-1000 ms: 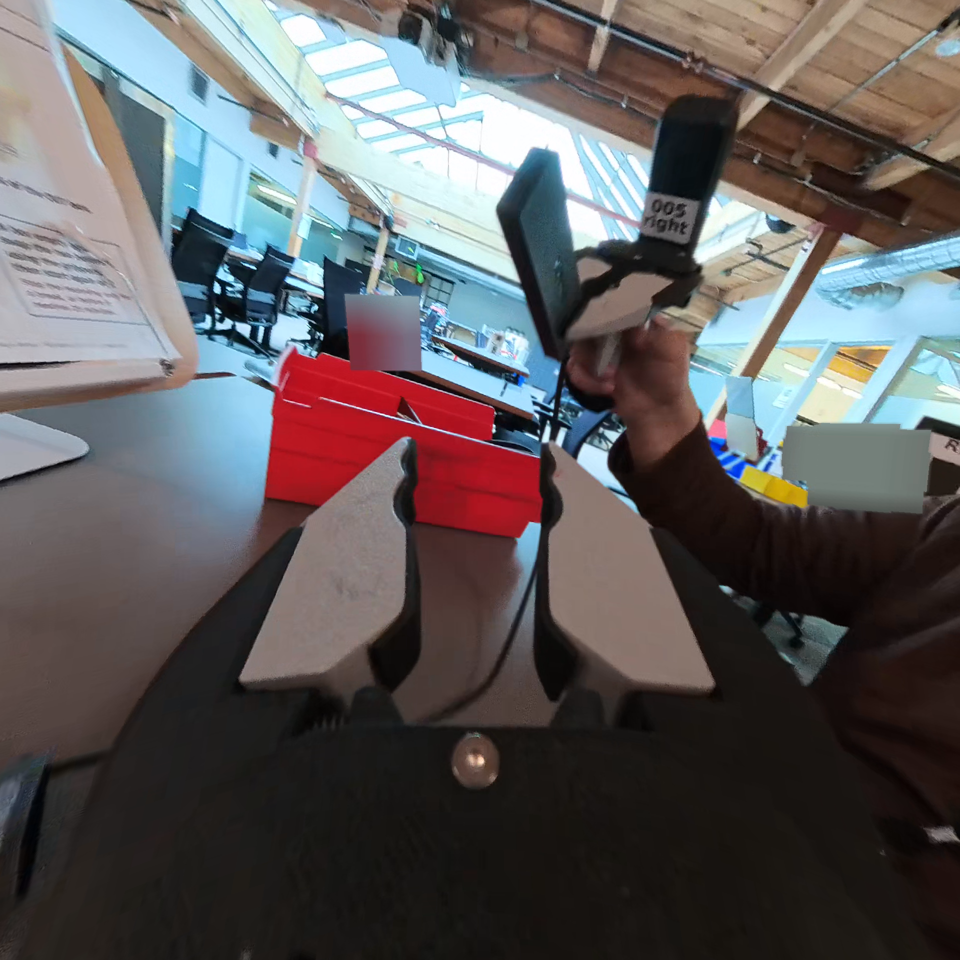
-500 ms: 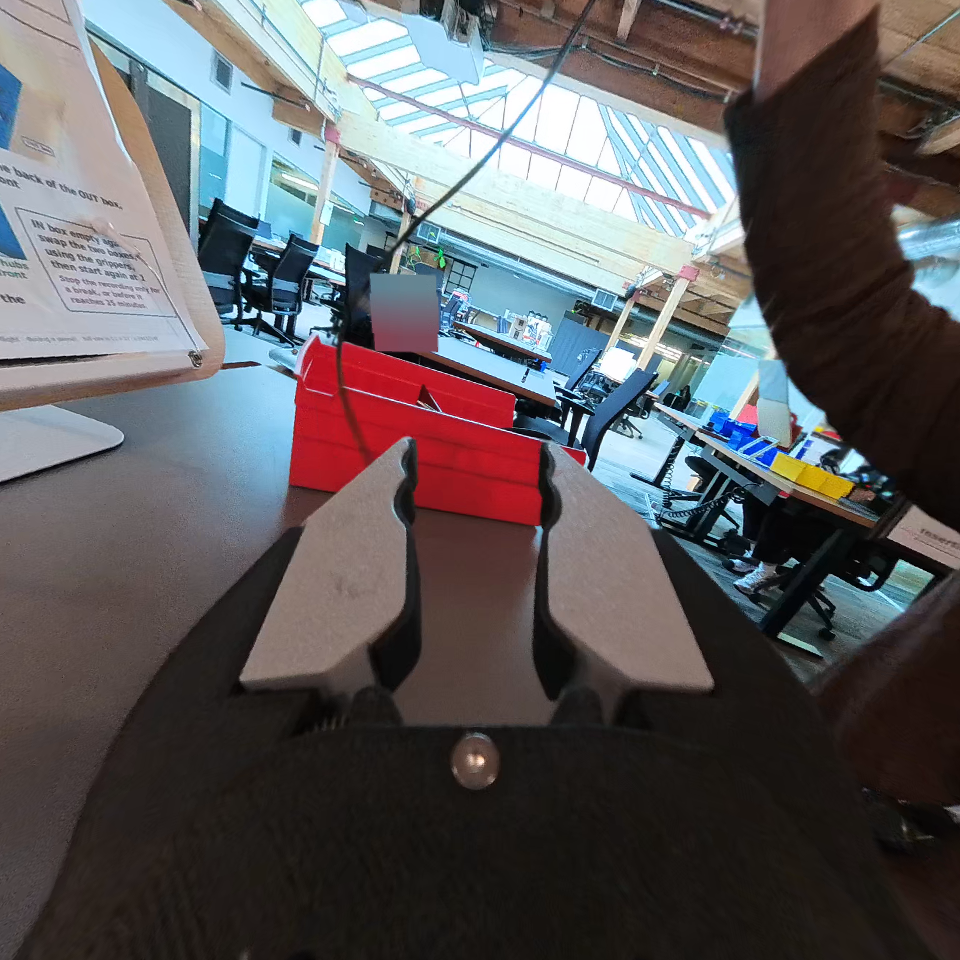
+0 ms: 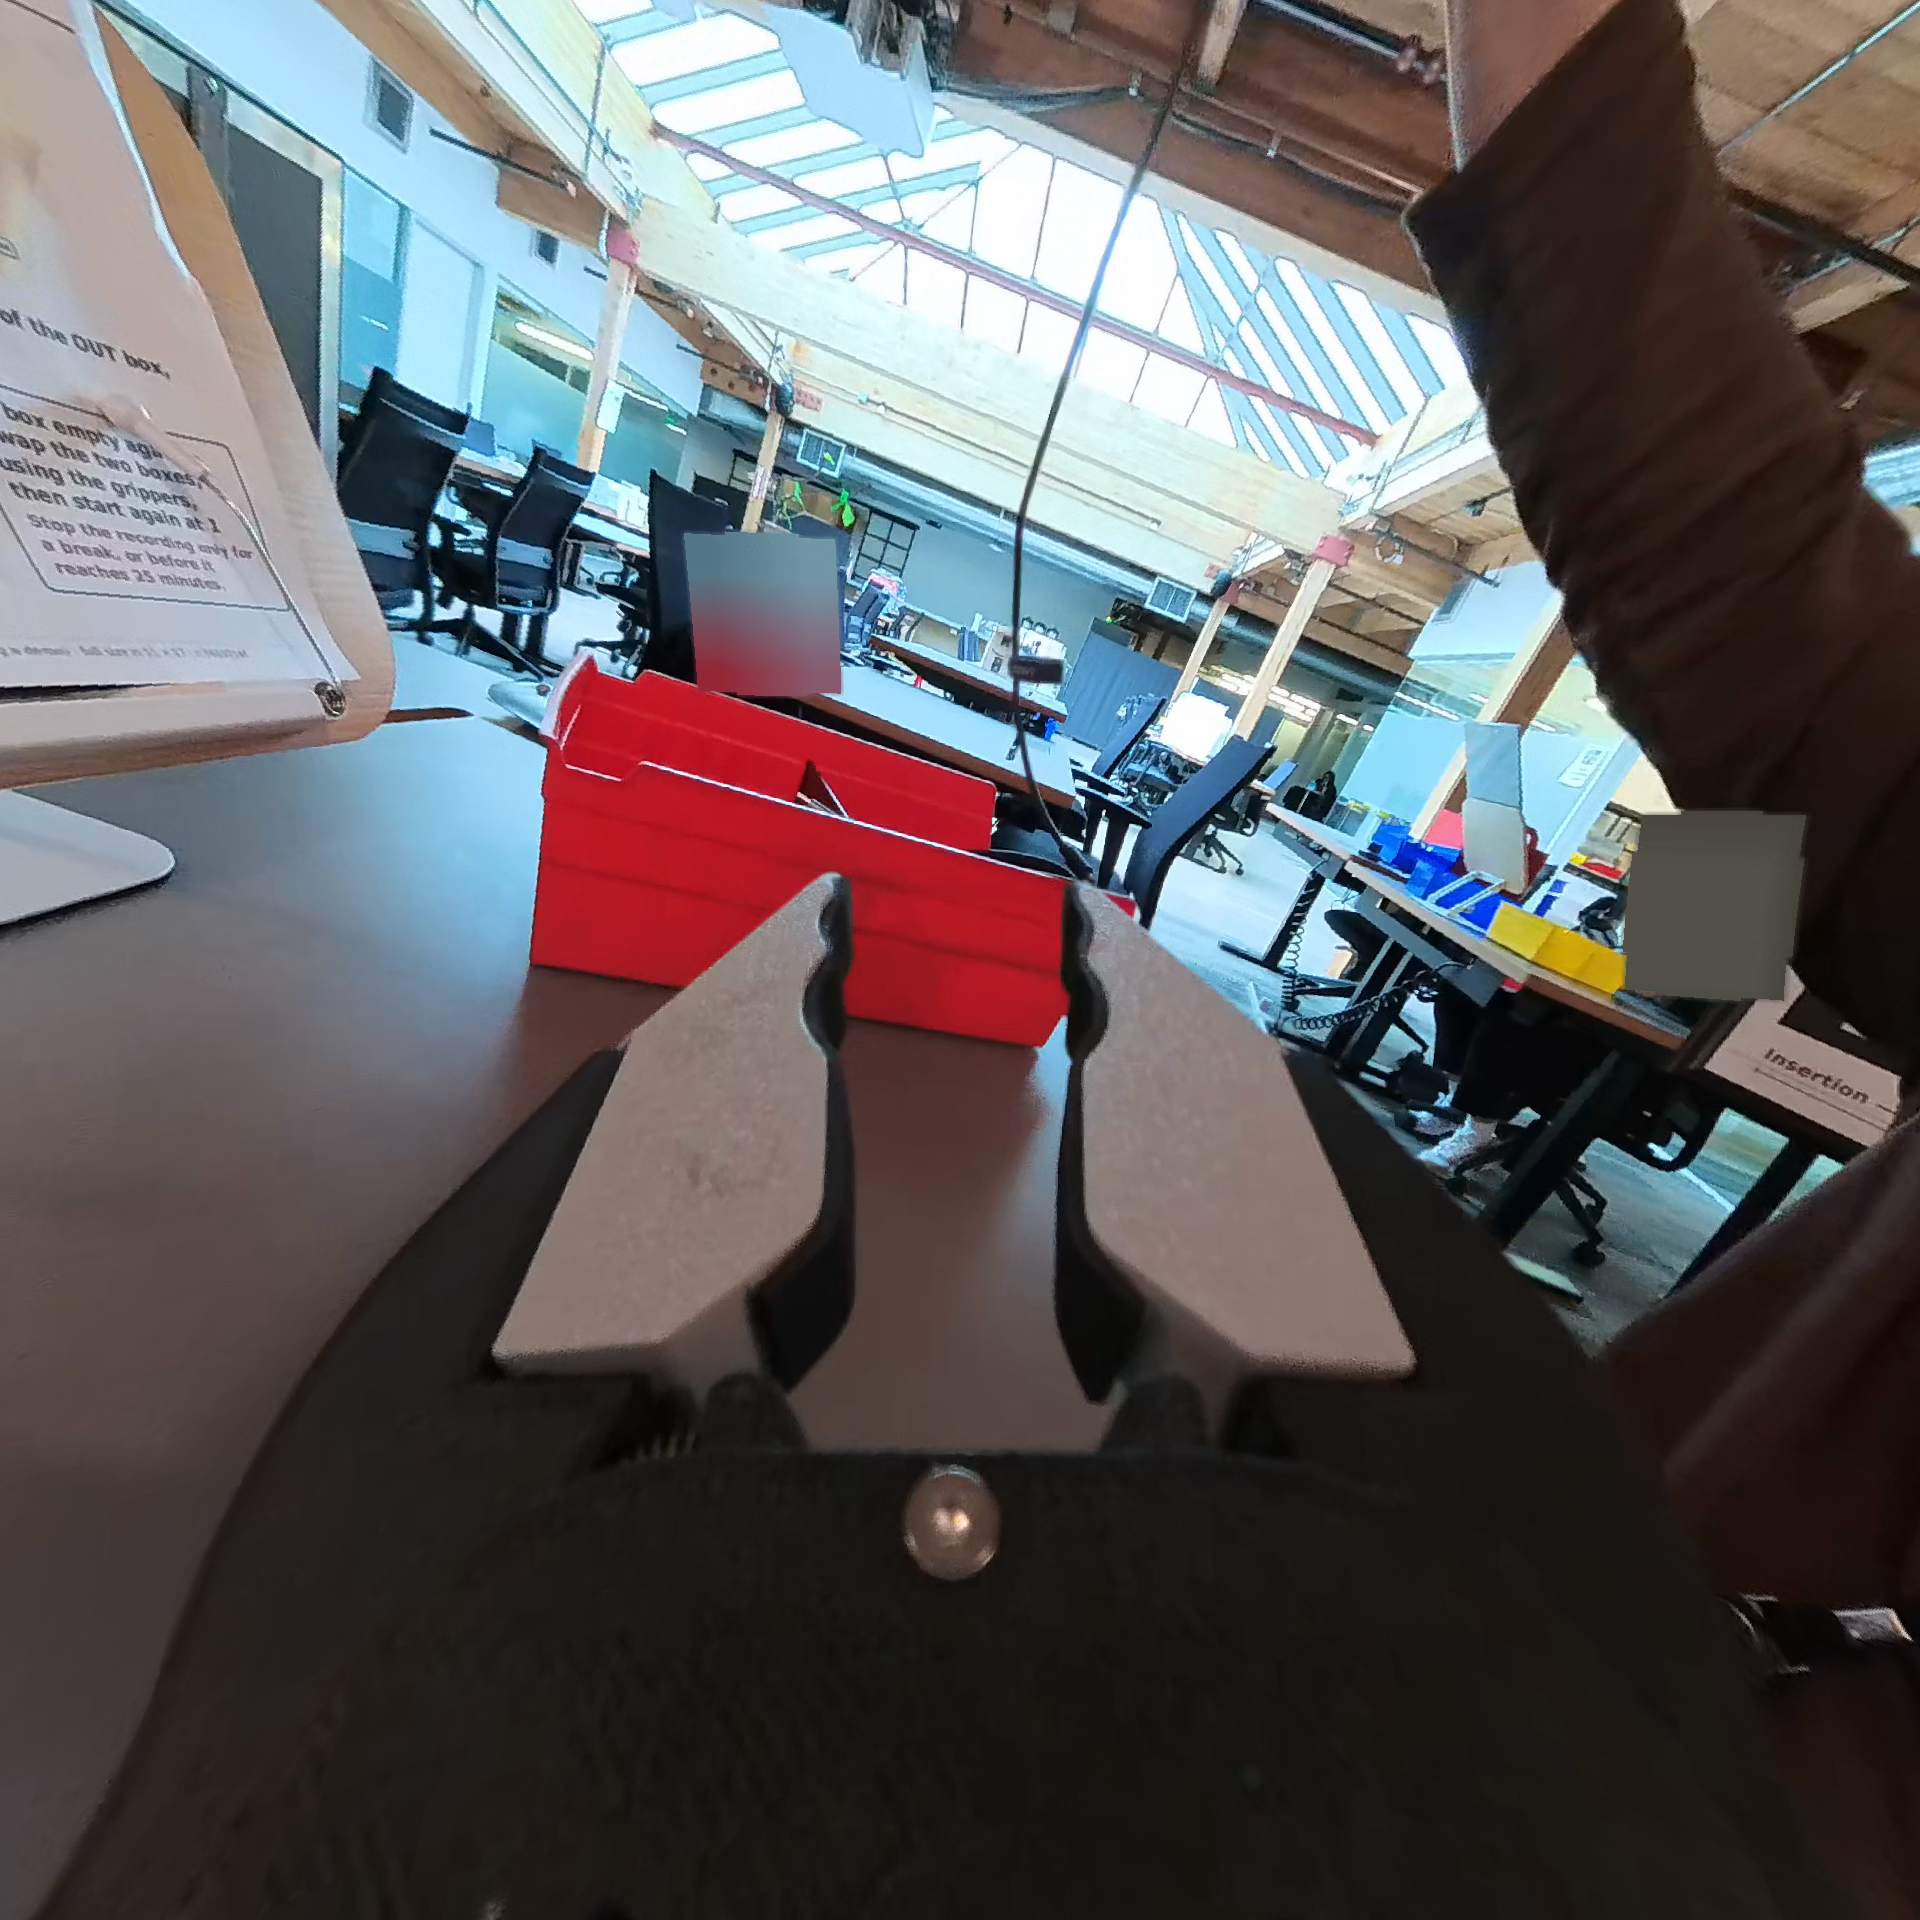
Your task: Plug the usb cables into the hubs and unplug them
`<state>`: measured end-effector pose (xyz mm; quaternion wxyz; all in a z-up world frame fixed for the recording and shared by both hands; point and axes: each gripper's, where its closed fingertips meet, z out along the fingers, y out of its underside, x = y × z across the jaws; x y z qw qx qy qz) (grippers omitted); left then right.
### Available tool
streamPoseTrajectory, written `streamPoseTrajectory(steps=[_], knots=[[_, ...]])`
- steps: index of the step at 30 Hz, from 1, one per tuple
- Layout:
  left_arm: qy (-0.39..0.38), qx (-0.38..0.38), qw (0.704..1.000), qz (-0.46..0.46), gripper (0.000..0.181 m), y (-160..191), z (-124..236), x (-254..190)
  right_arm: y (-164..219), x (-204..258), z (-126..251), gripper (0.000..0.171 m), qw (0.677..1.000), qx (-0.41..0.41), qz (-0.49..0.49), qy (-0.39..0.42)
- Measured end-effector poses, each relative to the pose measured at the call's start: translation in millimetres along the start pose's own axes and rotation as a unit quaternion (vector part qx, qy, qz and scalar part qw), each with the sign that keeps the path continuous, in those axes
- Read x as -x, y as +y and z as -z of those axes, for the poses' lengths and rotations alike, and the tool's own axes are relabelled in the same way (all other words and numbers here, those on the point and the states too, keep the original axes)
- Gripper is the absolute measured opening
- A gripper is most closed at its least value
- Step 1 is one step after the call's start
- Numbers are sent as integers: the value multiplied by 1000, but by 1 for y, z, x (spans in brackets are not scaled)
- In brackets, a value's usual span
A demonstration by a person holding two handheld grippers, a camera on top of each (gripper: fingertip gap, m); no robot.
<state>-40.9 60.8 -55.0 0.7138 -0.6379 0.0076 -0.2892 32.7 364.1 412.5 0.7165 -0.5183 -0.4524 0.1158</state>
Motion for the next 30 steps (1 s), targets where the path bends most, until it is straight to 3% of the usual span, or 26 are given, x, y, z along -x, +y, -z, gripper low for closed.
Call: streamPoseTrajectory(steps=[10,19,30], knots=[[-7,41,999,1,37,14,-8,2,-64,-53,-19,7,998,11,-2,55],[8,43,999,14,36,16,-12,-3,-22,-22,-81,8,999,34,-17,17],[0,57,998,10,36,21,-12,0,-50,-11,-72,7,997,10,-62,-37]])
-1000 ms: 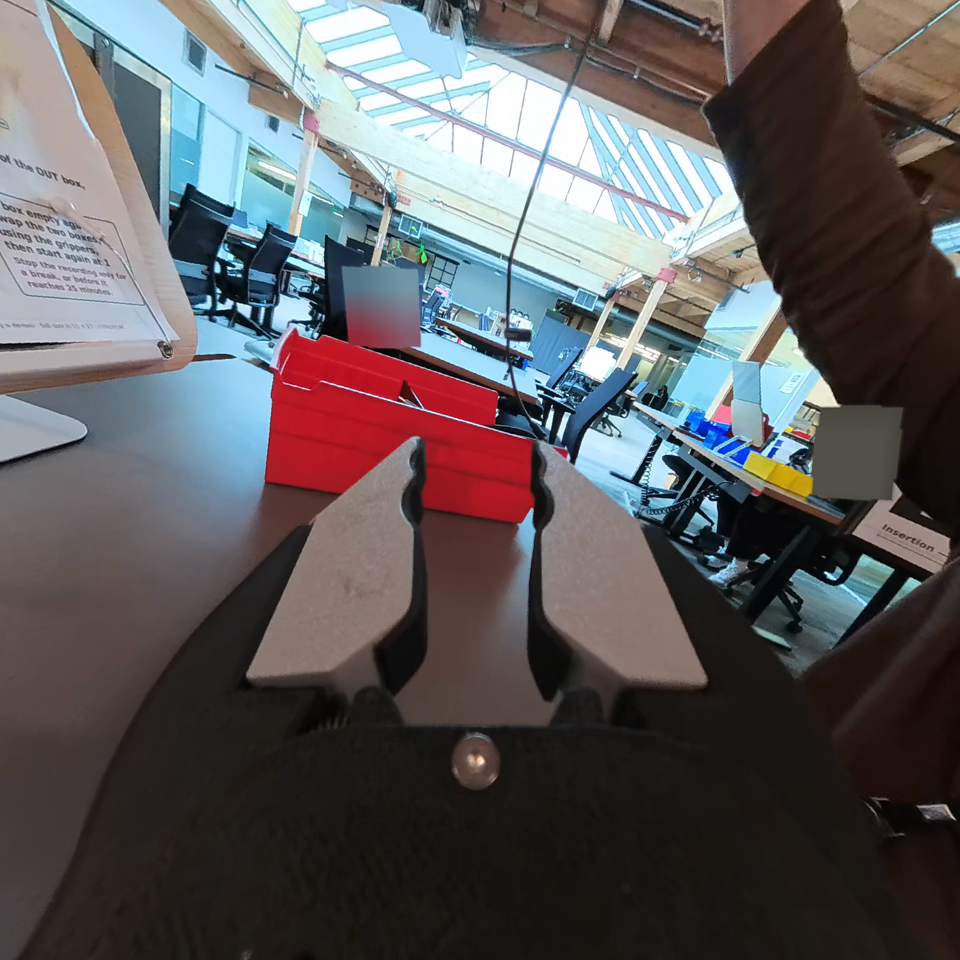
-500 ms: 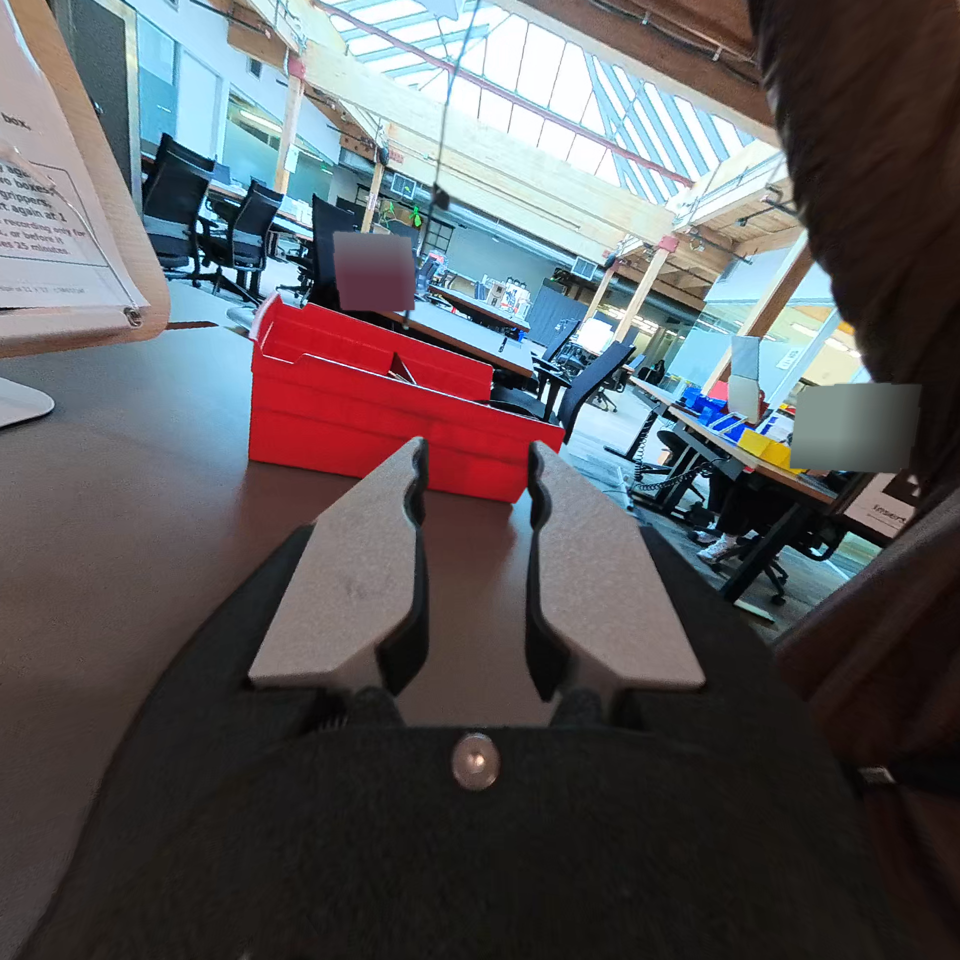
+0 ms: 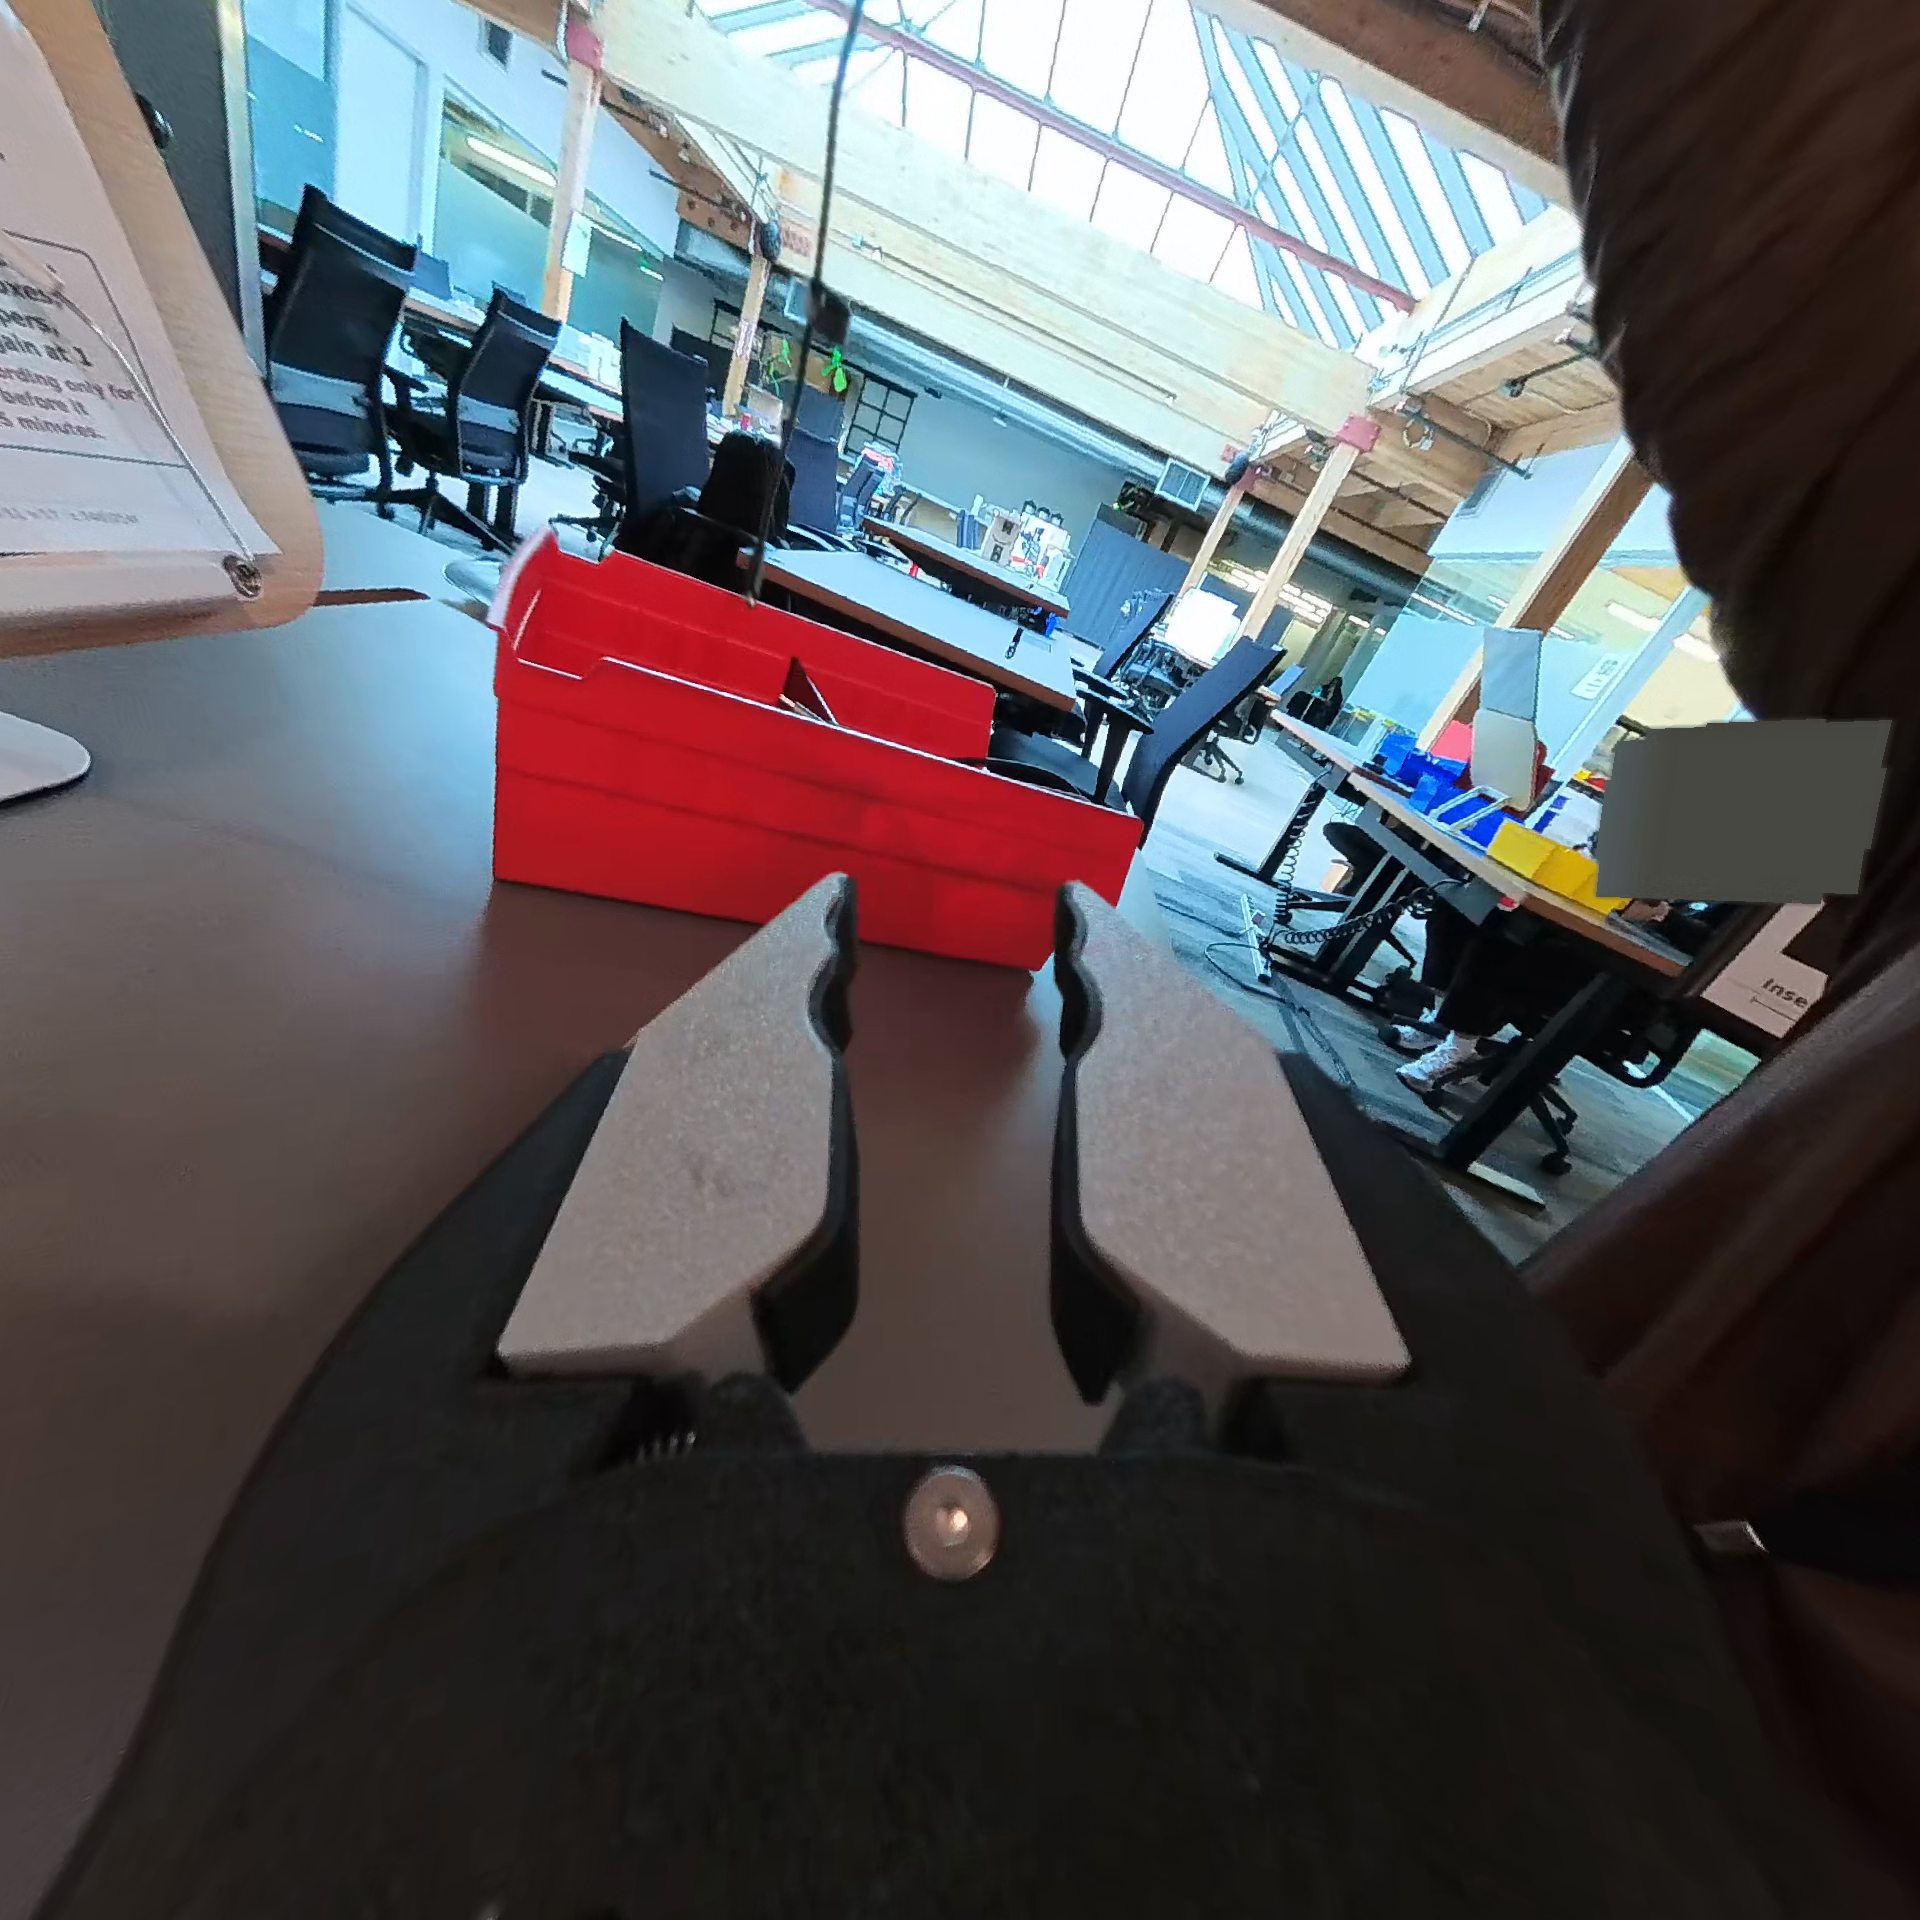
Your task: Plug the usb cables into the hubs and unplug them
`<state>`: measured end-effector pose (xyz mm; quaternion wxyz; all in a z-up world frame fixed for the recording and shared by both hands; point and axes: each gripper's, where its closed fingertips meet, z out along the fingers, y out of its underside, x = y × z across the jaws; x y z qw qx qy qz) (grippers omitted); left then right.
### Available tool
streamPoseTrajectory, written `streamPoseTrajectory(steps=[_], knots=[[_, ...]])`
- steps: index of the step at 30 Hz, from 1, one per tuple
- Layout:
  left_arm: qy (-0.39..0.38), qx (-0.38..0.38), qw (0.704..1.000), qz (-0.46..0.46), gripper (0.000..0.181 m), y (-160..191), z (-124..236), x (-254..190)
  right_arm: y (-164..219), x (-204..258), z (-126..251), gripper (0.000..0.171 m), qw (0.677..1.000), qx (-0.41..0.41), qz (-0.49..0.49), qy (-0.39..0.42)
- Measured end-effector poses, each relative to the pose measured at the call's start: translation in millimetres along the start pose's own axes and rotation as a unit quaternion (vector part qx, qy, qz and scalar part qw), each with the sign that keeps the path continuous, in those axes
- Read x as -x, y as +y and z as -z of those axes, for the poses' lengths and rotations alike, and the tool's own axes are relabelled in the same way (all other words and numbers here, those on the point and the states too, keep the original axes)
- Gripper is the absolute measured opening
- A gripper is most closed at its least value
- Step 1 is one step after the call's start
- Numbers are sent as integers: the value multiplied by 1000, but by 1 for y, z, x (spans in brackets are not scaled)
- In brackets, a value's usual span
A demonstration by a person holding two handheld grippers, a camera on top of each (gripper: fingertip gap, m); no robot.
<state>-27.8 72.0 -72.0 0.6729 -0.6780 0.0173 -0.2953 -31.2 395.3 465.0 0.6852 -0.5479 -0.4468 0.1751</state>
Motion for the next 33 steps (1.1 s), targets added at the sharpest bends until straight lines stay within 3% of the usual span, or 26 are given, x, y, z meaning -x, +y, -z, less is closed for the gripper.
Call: streamPoseTrajectory(steps=[7,13,17,21,25,28,30,33], knots=[[-2,-9,1000,1,35,-3,3,0,42,55,-26,6,994,15,7,-110],[-2,-3,1000,0,35,-1,2,0,132,116,-33,7,960,31,81,-266],[2,-4,1000,1,34,-2,2,-1,231,152,-9,7,899,67,110,-419],[3,7,1000,4,34,2,-2,-1,360,189,22,8,801,230,156,-530],[-1,22,1000,4,34,8,-4,2,469,233,26,8,733,365,255,-514],[-14,34,999,4,34,14,-4,7,539,262,34,10,664,443,348,-492],[-19,39,999,9,34,17,-3,11,555,265,20,20,671,455,384,-441],[-20,45,999,14,34,19,-4,12,523,248,-14,32,761,417,364,-339]])
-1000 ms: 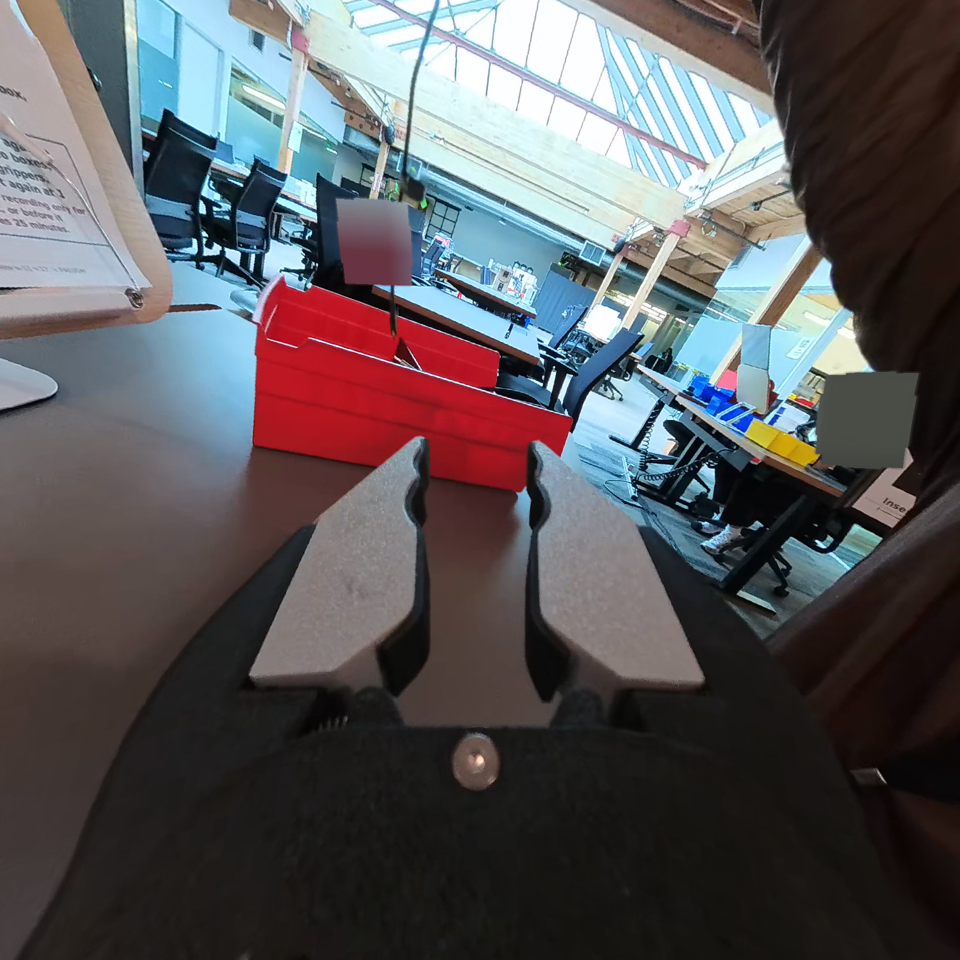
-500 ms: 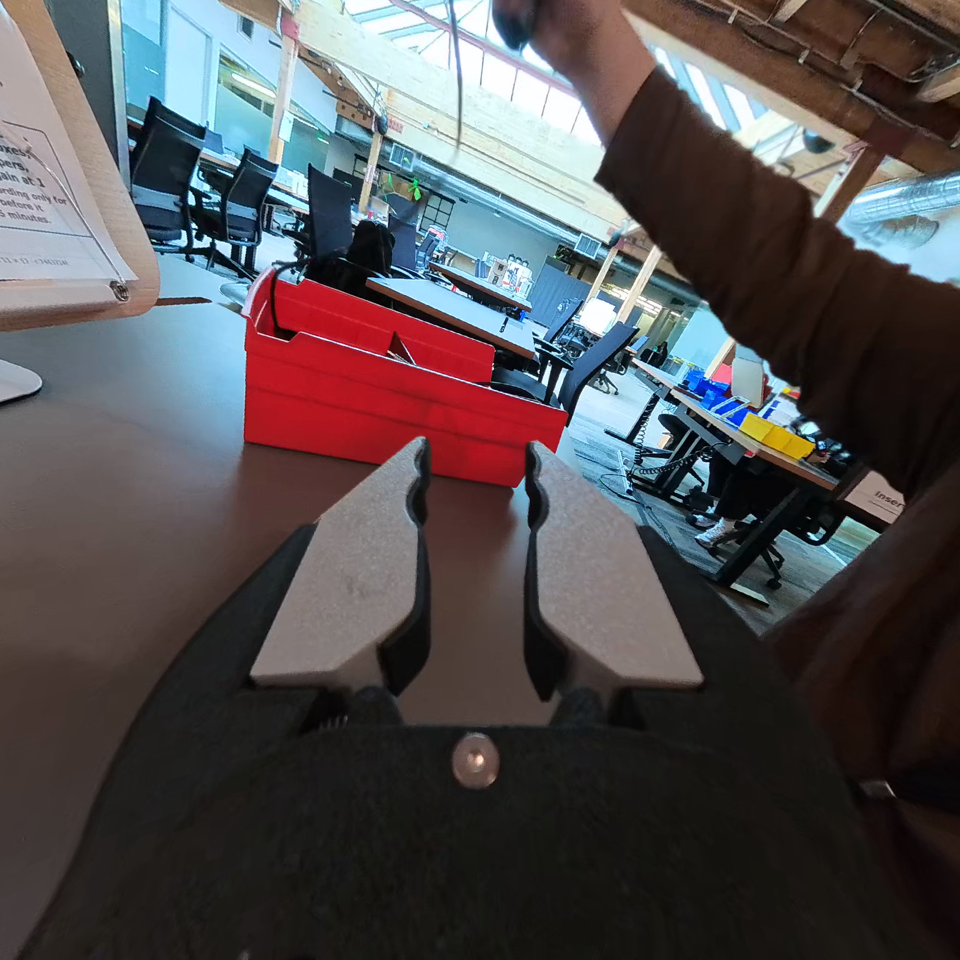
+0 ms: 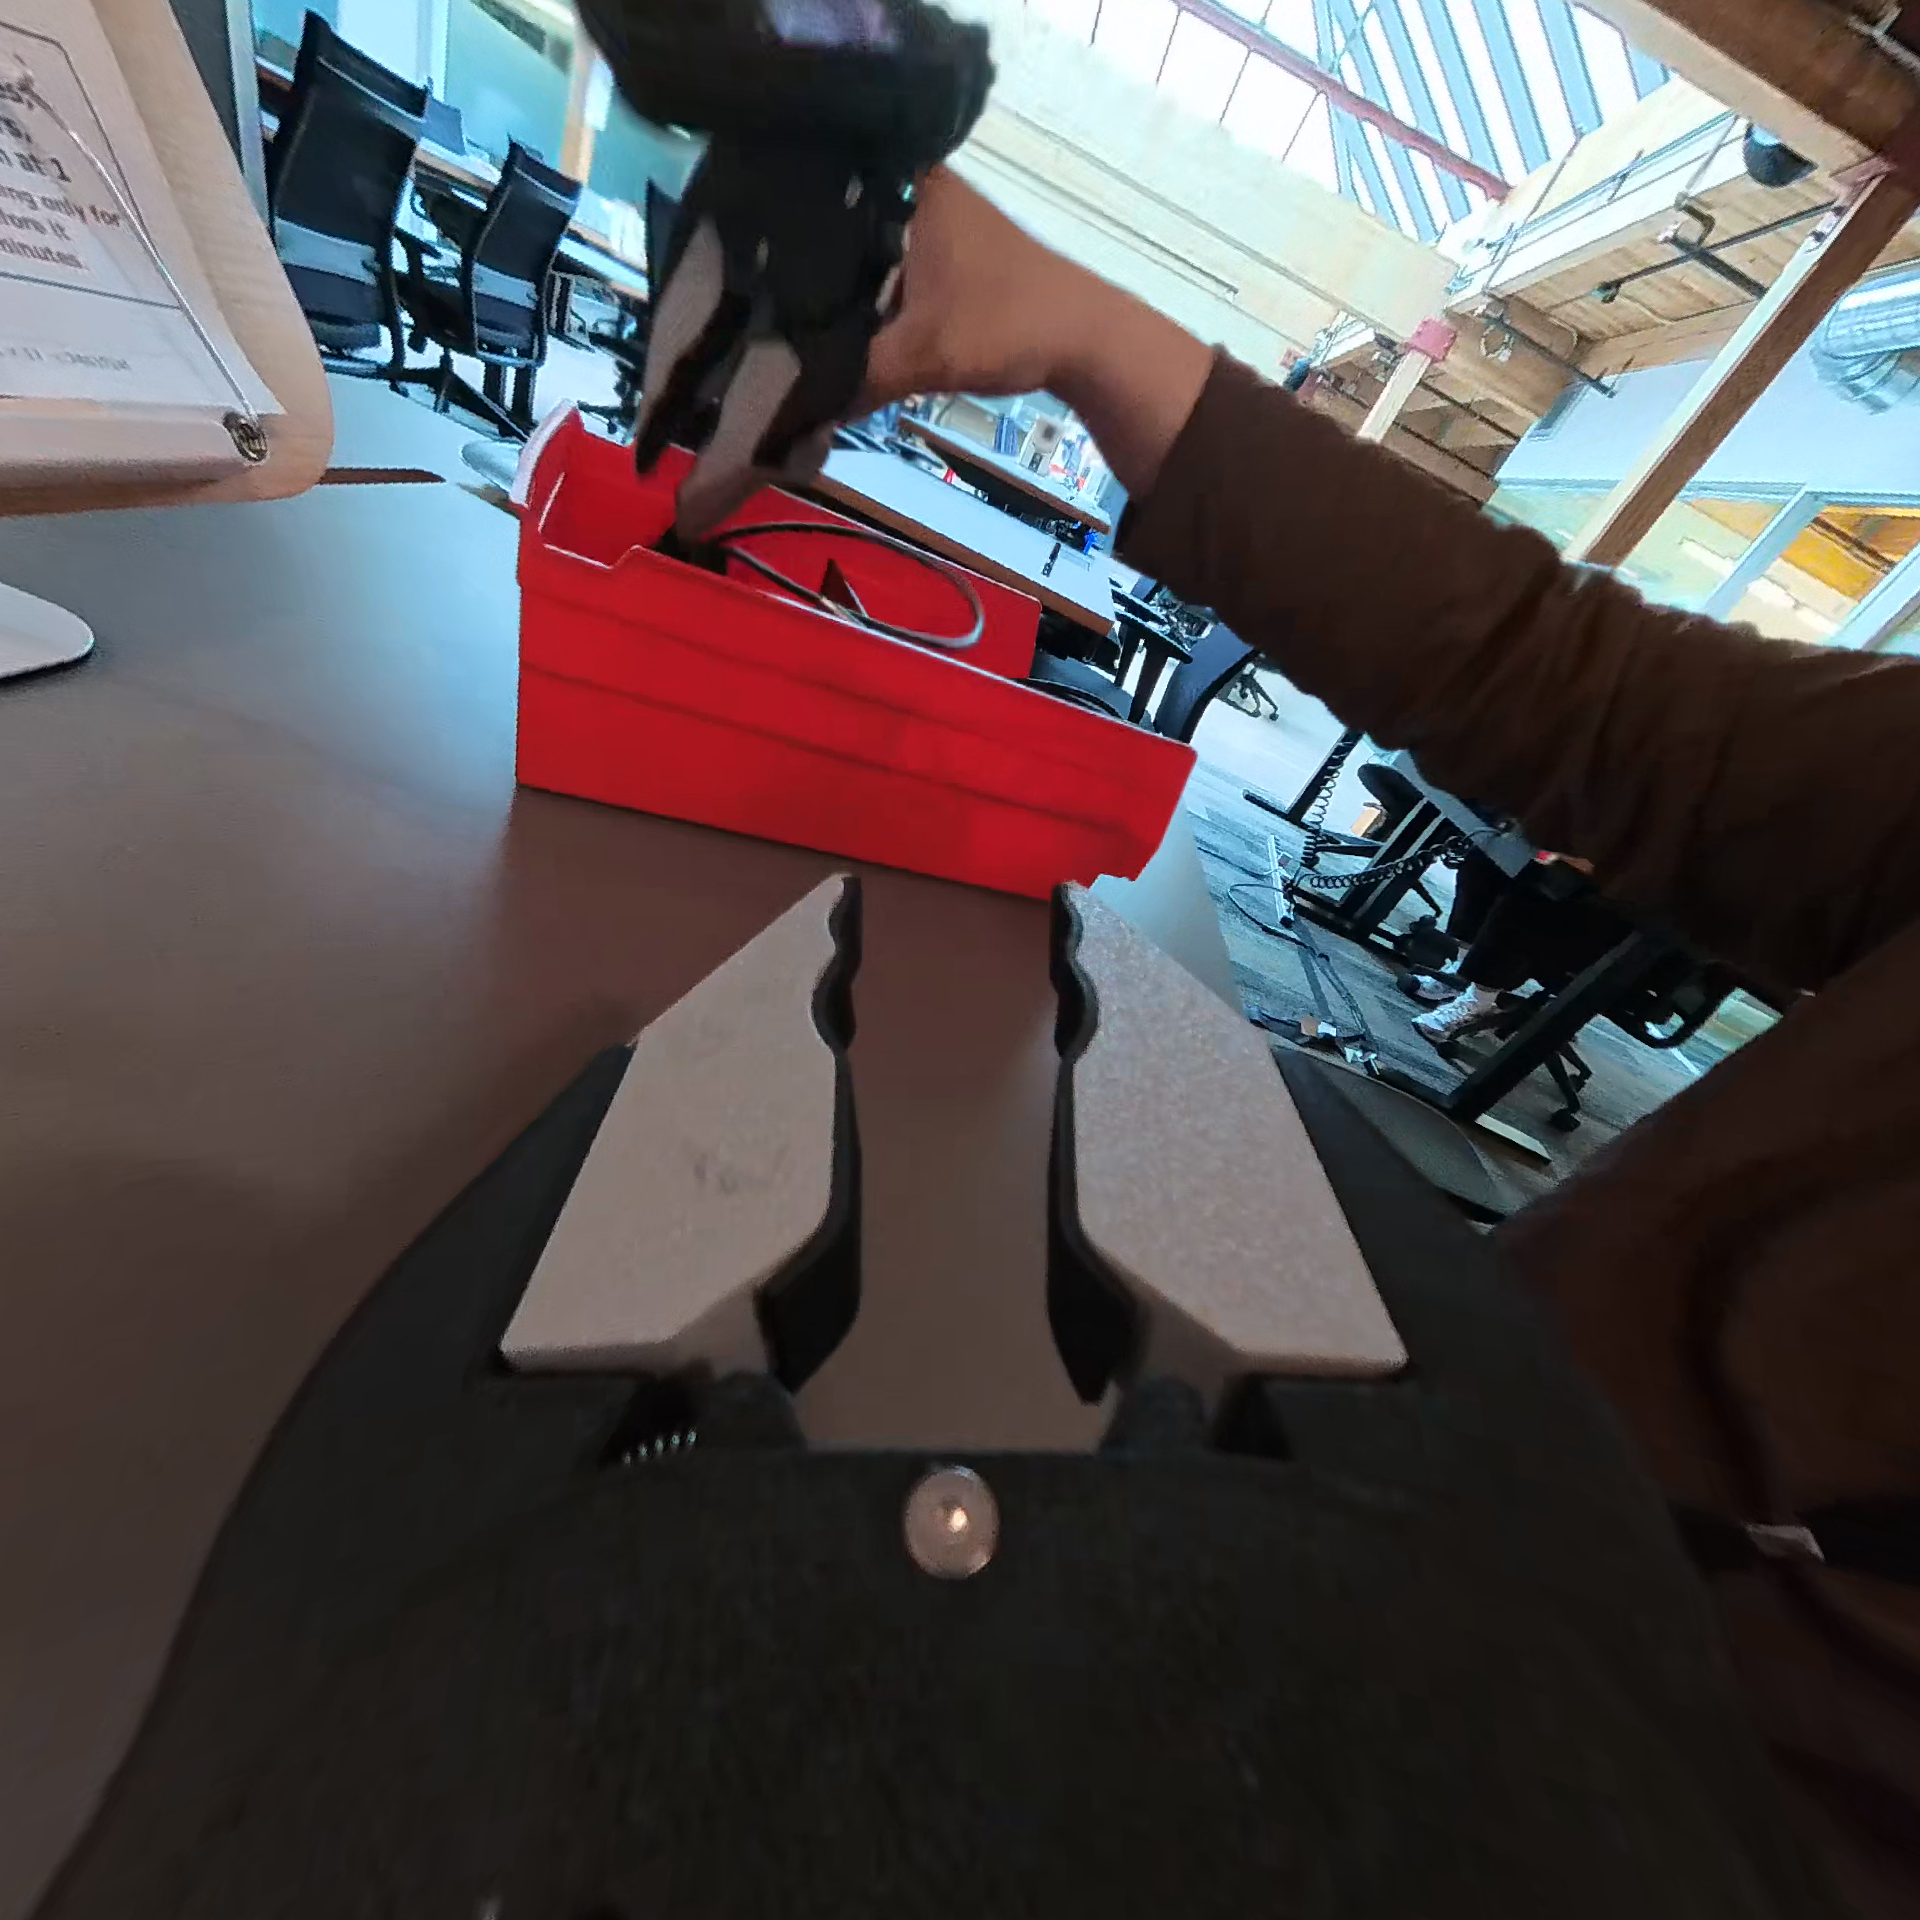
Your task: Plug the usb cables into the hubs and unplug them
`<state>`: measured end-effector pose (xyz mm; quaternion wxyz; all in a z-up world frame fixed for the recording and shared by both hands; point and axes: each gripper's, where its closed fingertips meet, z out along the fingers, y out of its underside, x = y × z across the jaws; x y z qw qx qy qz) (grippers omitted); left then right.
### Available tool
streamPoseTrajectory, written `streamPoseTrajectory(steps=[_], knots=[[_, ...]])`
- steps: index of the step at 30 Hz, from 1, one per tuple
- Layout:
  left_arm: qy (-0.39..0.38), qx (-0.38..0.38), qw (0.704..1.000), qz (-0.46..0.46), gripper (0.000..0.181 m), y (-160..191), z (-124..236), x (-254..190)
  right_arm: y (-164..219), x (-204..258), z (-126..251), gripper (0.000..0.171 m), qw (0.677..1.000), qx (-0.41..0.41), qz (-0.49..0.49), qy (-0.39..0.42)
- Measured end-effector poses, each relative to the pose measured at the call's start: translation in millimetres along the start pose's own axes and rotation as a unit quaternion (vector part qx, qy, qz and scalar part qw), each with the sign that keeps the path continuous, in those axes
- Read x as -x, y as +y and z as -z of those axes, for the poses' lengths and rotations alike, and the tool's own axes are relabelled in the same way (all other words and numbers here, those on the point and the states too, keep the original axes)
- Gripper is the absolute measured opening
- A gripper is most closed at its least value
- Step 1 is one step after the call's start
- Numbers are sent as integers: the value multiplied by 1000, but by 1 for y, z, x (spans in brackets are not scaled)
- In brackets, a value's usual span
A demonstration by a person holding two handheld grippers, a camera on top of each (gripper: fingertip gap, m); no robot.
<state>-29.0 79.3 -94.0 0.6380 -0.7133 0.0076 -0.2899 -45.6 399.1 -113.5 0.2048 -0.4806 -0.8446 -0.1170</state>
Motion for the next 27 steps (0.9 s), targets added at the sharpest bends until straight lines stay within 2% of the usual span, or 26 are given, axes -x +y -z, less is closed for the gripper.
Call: streamPoseTrajectory(steps=[2,3,4,6,8,11,13,16,17,20,23,25,27], knots=[[1,7,1000,2,35,2,-2,0,5,-32,36,34,992,-26,-81,90],[-1,13,1000,0,35,4,-4,0,5,-33,54,33,985,-50,-134,95],[-6,21,1000,-3,35,7,-5,1,-1,-22,70,36,977,-91,-180,69],[-16,42,999,-10,36,15,-10,3,-33,27,100,41,955,-199,-217,-31],[-32,63,997,-11,37,22,-14,8,-69,83,129,46,924,-303,-202,-117],[-56,92,994,-10,40,34,-16,16,-122,156,156,42,865,-431,-173,-189],[-63,98,993,-13,41,37,-17,18,-150,187,146,38,848,-463,-166,-197],[-72,91,993,-18,39,35,-14,21,-183,193,111,32,841,-487,-168,-163],[-82,81,993,-23,37,32,-12,24,-188,186,93,31,846,-478,-186,-147],[-108,57,992,-26,39,24,-3,32,-196,186,55,32,840,-468,-217,-168],[-134,61,988,-46,39,18,7,25,-194,194,29,34,862,-443,-191,-156],[-148,66,986,-39,39,6,17,14,-195,199,25,33,871,-430,-180,-154],[-197,94,975,-44,38,-11,37,10,-203,203,33,32,863,-448,-174,-157]])
